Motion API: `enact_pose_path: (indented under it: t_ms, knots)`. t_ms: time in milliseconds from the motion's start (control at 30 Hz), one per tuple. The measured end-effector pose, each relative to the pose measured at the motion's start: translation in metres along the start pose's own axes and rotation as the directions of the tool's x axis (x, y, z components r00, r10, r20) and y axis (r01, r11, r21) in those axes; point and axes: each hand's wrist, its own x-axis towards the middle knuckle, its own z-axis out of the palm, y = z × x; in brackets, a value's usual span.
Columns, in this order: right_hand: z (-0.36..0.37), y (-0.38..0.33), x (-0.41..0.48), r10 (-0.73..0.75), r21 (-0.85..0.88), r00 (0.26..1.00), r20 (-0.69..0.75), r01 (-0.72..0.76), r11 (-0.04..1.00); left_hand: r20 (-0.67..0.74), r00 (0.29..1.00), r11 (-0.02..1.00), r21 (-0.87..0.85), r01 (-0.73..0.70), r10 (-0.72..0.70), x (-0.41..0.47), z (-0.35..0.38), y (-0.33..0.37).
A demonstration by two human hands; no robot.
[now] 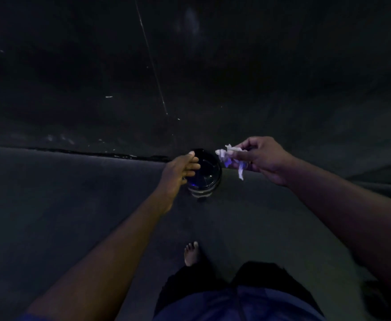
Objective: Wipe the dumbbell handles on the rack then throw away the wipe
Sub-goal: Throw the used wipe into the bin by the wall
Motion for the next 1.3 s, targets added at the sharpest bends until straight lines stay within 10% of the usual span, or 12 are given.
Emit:
enact_pose_path:
  t_ms: [567,1300]
  knots:
    - [0.053,-0.043,0.116,0.077,0.086,0.988,-0.136,-0.065,0.994,0.061,0.996,0.998,0.005,-0.07,0.07,0.119,-0.079,0.05]
    - [0.065,0.066,0.241,0.358,-0.063,0.87,-0.337,-0.401,0.914,-0.02,0.977,0.976,0.034,0.215,-0.214,0.233,-0.075,-0.008]
